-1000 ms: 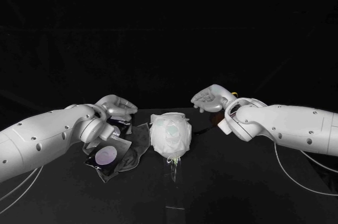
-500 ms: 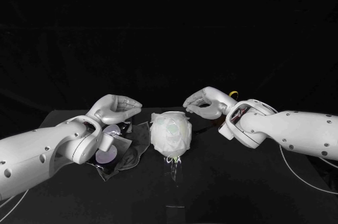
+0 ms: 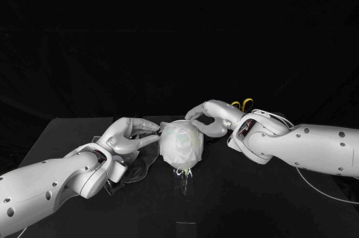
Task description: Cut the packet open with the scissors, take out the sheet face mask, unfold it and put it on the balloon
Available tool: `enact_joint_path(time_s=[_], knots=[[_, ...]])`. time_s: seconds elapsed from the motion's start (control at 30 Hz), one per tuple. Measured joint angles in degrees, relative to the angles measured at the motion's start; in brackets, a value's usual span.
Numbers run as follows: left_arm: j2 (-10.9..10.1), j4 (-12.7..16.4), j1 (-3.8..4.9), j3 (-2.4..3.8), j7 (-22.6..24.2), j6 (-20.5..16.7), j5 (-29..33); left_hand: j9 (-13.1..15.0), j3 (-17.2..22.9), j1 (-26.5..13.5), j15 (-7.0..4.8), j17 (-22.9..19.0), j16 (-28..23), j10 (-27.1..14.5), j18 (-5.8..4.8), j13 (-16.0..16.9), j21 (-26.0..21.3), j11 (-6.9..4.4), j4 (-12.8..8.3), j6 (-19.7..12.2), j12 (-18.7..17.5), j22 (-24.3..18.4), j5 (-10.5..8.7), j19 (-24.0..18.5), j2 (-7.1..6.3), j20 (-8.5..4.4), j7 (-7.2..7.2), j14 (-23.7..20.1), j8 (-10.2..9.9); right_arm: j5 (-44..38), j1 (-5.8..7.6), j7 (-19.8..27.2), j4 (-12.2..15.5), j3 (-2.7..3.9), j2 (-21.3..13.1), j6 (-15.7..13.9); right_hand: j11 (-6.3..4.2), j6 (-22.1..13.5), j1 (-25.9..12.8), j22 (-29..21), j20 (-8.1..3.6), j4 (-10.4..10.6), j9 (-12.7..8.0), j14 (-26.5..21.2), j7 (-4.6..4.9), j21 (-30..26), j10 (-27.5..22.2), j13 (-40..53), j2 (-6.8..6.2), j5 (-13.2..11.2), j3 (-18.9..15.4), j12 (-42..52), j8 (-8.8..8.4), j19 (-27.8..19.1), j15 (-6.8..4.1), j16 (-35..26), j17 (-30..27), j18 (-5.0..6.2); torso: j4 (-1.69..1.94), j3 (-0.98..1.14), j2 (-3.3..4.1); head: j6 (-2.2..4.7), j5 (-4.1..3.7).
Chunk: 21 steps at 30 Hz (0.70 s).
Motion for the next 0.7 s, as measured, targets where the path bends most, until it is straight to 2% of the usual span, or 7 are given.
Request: enact_joint_path(time_s=[0.07, 0.1, 0.13, 0.2, 0.27, 0.57, 0.7], knots=[[0.3, 0.0, -0.09, 0.0, 0.0, -0.5, -1.0, -0.2, -4.2, 1.0, 0.2, -0.1, -1.4, -1.8, -0.01, 0.0, -0.9, -0.1, 1.0, -0.1, 0.0, -1.0, 0.0, -0.8, 1.03, 0.02, 0.11, -1.1, -0.6, -1.4, -0.12, -0.7, -0.1, 0.0, 0.6, 0.0, -0.35, -0.2, -0.3, -1.3, 0.05, 0.1, -0.4, -1.5, -0.16, 0.0, -0.9, 0.0, 0.17, 0.0, -0.1, 0.0, 0.0, -0.6, -0.12, -0.8, -0.9, -0.29, 0.0, -0.01, 0.1, 0.08, 0.08], [0.4, 0.0, -0.12, 0.01, 0.0, -0.8, -1.4, -0.5, -7.8, 1.6, 0.43, -0.2, -2.5, -3.5, -0.01, -0.1, -1.8, -0.15, 2.0, -0.3, -0.3, -2.0, 0.0, -2.3, 1.4, 0.0, 0.32, -2.2, -1.0, -1.9, -0.2, -0.9, -0.2, 0.0, 0.8, 0.1, -0.43, -0.4, -0.5, -2.0, 0.05, 0.2, -0.5, -2.2, -0.28, 0.0, -1.4, 0.0, 0.36, 0.0, -0.2, 0.0, 0.0, -1.0, -0.18, -1.1, -1.2, -0.84, 0.0, -0.02, 0.15, 0.09, 0.13], [0.5, 0.0, -0.15, 0.01, -0.1, -1.0, -1.9, -0.7, -11.7, 3.5, 0.42, -0.2, -3.4, -4.4, -0.01, -0.1, -2.6, -0.27, 3.6, -0.3, -0.3, -2.8, 0.0, -2.9, 2.12, 0.04, 0.32, -2.5, -1.3, -2.4, -0.32, -1.2, -0.2, 0.01, 1.0, 0.1, -0.77, -0.7, -0.5, -2.8, 0.06, 0.3, -0.7, -2.8, -0.55, 0.0, -1.7, 0.0, 0.36, 0.0, -0.3, 0.0, 0.0, -1.4, -0.34, -1.4, -1.6, -0.86, 0.0, -0.02, 0.19, 0.09, 0.16], [0.8, 0.0, -0.2, 0.01, -0.4, -1.6, -3.0, -0.8, -14.2, 4.8, 0.42, -0.2, -4.0, -4.7, -0.01, -0.1, -2.9, -0.38, 4.7, -0.3, -0.3, -3.3, 0.0, -2.9, 2.52, 0.05, 0.32, -2.5, -1.3, -3.4, -0.64, -1.8, -0.4, 0.01, 1.4, 0.2, -1.34, -1.2, -0.7, -4.3, -0.02, 0.3, -1.1, -3.5, -1.07, 0.0, -2.3, 0.0, 0.59, 0.0, -0.1, 0.0, 0.0, -1.9, -0.83, -1.6, -2.2, -0.86, 0.0, -0.02, 0.26, 0.09, 0.29], [1.2, -0.1, -0.22, 0.01, -0.8, -1.9, -4.2, -0.8, -15.4, 4.9, 0.42, -0.2, -4.0, -4.7, -0.01, -0.1, -3.0, -0.39, 5.0, -0.3, -0.3, -3.5, 0.0, -2.9, 2.65, 0.04, 0.32, -2.5, -1.3, -4.3, -0.88, -2.4, -0.7, 0.01, 1.7, 0.2, -1.54, -1.4, -0.7, -5.5, 0.04, 0.1, -1.3, -3.7, -1.24, 0.0, -2.5, 0.0, 0.59, 0.0, 0.4, 0.0, 0.0, -2.4, -1.12, -1.8, -2.5, -1.72, 0.0, -0.02, 0.31, 0.05, 0.33], [2.7, -1.0, -0.28, -0.08, -2.8, -3.4, -9.2, -0.8, -16.4, 5.5, 0.65, -0.2, -4.9, -4.8, -0.01, -0.1, -3.1, -0.55, 5.2, -0.1, -0.3, -3.9, 0.0, -2.9, 3.22, 0.03, 0.14, -2.7, -1.3, -7.1, -1.19, -4.8, -2.7, 0.0, 3.3, 0.3, -2.0, -1.6, -1.1, -8.3, -0.06, -0.8, -2.3, -8.8, -1.44, 0.0, -3.4, 0.0, 1.03, 0.0, 2.9, 0.0, 0.0, -2.7, -0.55, -2.2, -4.6, -1.74, -0.09, -0.04, 0.52, 0.1, 0.42], [3.0, -1.1, -0.3, -0.1, -3.5, -3.9, -10.7, -0.8, -16.4, 5.8, 0.62, -0.2, -5.3, -5.4, -0.01, -0.1, -3.2, -0.72, 5.2, 0.0, -0.3, -4.0, 0.0, -2.9, 3.55, 0.03, -0.01, -3.1, -1.3, -7.8, -1.25, -5.6, -3.7, 0.0, 4.0, 0.4, -1.96, -1.6, -1.2, -9.1, 0.04, -1.3, -2.9, -9.3, -1.44, 0.0, -3.8, 0.0, 1.73, 0.0, 4.6, 0.0, -0.22, -2.8, -0.47, -2.2, -5.2, -1.75, -0.08, -0.04, 0.54, -0.16, 0.31]])
